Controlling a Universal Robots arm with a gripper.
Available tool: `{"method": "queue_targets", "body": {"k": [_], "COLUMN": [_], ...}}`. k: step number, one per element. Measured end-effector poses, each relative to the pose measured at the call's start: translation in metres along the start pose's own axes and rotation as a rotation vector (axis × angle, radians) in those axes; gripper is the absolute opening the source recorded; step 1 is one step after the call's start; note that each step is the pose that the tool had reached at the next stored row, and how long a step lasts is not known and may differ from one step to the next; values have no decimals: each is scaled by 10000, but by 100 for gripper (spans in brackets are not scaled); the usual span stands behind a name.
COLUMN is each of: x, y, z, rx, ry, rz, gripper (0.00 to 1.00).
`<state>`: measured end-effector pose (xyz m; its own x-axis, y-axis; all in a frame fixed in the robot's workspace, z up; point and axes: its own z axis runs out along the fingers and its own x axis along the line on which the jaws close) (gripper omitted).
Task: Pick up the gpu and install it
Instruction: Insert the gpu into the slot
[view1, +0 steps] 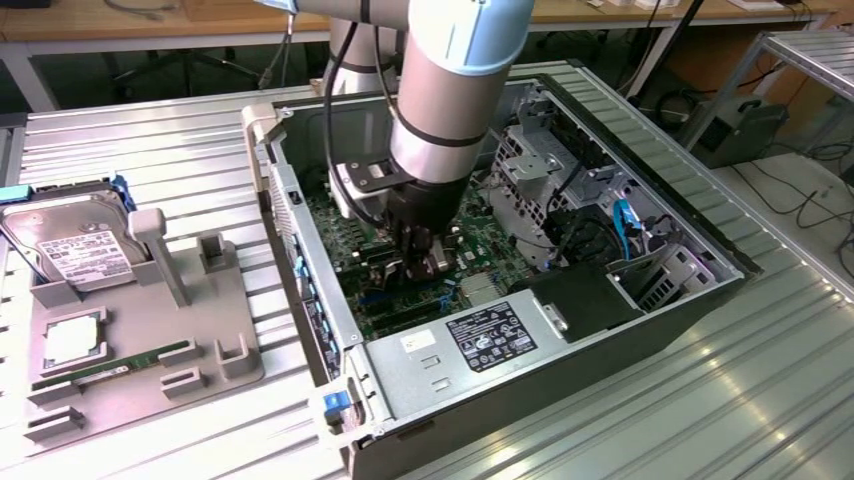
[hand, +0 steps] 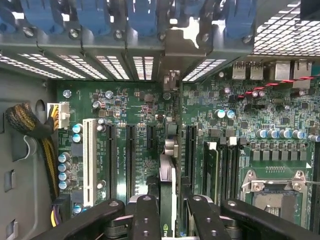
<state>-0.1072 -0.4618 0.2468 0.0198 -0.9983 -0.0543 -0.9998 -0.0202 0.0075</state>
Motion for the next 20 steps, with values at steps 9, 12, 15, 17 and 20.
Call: {"method": "queue_targets", "body": {"k": [9,12,15,17,20], "x": [-18,-25,-41,-40,-40], "y": [5,70,152,152,152], "z": [-351,-400,-383,-382,-382], "rx": [-6,-4,30,31,31], "ry": [10,9,10,10,10], "rz": [-1,-20,-26,-27,-27], "gripper": [34,20,11,11,11]}}
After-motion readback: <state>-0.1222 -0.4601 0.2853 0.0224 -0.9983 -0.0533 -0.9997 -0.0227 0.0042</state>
